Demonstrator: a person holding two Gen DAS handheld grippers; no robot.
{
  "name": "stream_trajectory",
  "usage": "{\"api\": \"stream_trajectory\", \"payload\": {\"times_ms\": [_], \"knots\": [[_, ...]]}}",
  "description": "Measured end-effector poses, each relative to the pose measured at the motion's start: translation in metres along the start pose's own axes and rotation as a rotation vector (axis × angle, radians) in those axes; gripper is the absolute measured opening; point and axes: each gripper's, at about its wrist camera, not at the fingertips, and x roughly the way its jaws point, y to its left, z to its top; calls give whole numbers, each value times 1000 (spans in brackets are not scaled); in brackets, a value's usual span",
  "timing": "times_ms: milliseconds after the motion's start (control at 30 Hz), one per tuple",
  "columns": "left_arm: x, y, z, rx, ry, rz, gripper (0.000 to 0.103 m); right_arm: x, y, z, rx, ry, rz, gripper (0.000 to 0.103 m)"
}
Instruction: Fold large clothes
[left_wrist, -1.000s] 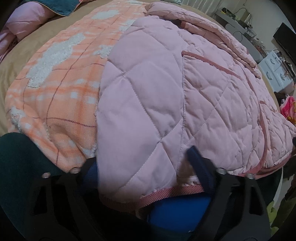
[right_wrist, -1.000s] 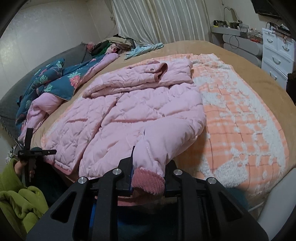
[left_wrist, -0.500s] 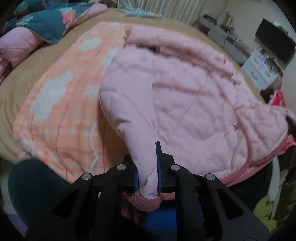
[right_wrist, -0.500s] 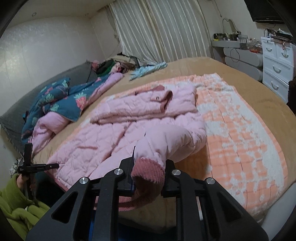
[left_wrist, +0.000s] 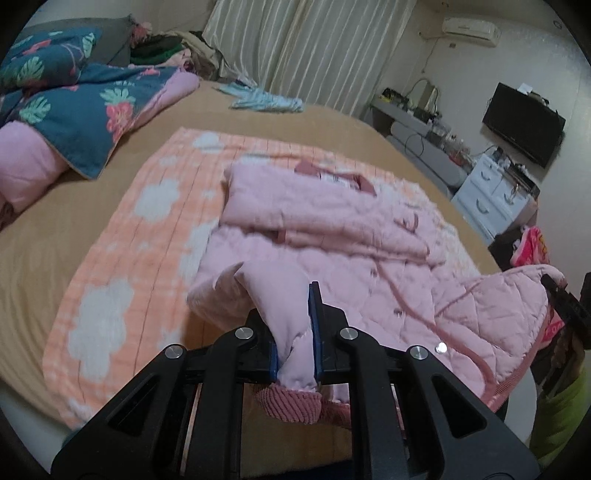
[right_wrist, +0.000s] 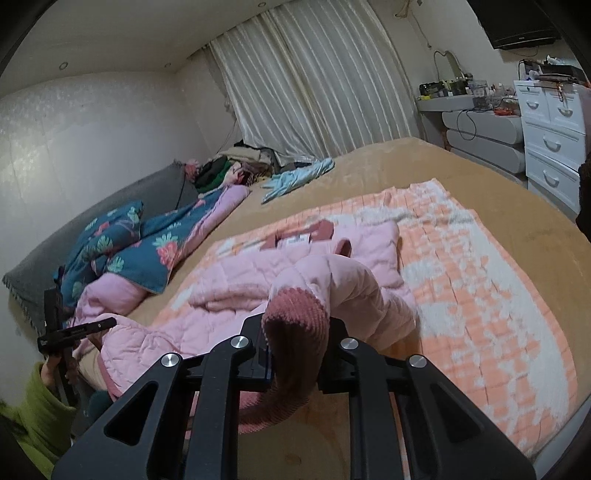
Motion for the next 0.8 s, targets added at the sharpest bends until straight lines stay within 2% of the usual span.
{"api": "stream_trajectory", "payload": {"times_ms": [533, 800], "knots": [[9, -8, 91, 30, -82, 25, 7, 30, 4, 78, -3, -74, -31, 14], [21, -11, 133, 23, -115, 42, 7, 49, -5, 109, 39, -90, -50, 14]]}}
